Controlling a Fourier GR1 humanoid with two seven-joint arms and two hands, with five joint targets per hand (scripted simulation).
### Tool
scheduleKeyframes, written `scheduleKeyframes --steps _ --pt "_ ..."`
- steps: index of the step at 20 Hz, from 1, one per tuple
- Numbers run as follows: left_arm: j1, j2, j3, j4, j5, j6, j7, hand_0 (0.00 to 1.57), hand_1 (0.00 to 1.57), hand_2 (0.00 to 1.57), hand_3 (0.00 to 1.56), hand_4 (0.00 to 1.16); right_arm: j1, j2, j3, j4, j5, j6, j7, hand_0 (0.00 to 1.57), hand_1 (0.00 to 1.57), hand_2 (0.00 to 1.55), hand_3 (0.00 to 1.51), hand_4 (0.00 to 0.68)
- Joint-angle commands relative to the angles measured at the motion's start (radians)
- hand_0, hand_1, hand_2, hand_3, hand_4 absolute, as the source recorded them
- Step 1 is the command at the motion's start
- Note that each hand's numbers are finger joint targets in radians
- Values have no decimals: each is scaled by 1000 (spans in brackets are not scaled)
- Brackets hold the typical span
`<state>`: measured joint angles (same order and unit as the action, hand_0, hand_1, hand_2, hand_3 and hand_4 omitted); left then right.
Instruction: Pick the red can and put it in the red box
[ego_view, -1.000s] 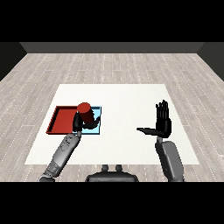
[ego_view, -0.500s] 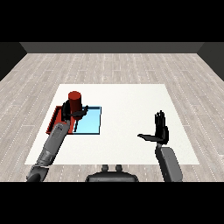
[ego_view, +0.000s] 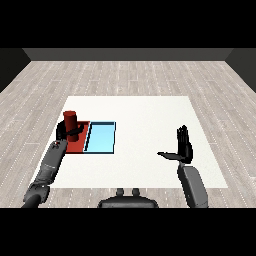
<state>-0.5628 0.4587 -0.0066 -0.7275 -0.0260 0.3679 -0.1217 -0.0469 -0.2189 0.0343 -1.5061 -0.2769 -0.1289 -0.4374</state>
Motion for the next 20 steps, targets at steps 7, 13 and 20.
scheduleKeyframes --steps 7,13,20 --pt "-146 10 25 499 -103 83 14 697 697 753 825 826 45 -16 1 -62 32 15 -51 0 0 0 0 0" --pt "-126 -35 74 606 -72 81 -36 760 760 758 0 672 -6 13 -7 2 46 13 -115 0 0 0 0 0" --pt "-210 12 -59 697 -215 -35 86 0 0 0 0 319 22 35 18 -30 53 23 -130 0 0 0 0 0"
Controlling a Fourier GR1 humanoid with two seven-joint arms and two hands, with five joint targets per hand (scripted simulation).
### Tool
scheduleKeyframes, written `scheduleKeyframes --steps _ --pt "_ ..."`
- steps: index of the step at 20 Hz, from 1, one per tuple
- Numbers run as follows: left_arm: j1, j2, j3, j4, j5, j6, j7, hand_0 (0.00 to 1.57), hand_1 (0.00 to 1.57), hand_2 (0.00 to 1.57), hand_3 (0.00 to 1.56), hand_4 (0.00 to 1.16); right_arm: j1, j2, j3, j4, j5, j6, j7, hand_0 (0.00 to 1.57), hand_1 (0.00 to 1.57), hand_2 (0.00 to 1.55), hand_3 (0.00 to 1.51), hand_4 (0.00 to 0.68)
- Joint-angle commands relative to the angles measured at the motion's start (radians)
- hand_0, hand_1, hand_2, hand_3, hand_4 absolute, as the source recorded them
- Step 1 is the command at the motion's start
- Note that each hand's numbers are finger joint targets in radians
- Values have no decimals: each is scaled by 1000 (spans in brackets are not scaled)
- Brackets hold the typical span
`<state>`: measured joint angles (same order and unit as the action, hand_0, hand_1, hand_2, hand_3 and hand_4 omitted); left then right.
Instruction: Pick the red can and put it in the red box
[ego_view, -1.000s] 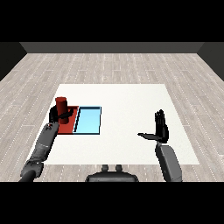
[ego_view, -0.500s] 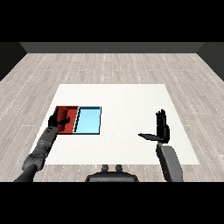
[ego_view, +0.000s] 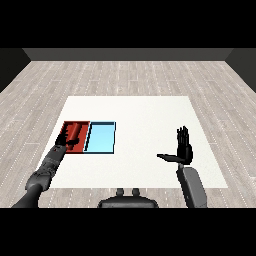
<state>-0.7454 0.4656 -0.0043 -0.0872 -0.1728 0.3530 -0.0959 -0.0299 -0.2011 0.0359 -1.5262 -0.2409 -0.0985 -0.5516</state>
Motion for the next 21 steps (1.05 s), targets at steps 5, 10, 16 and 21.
scheduleKeyframes --steps 5,10,16,21 --pt "-66 18 -47 78 -59 -80 140 0 0 0 0 0 -37 -18 -28 17 -21 36 6 0 0 0 0 0" --pt "-16 34 70 -17 56 23 -12 0 0 0 0 0 16 24 5 13 -1 44 -63 0 0 0 0 0" --pt "7 -69 288 -268 286 8 -416 0 0 0 0 0 11 -17 -14 -52 -38 71 -3 0 0 0 0 0" --pt "57 -123 289 -451 337 -151 -601 0 0 0 0 0 47 -5 5 -51 -36 92 -23 0 0 0 0 0"
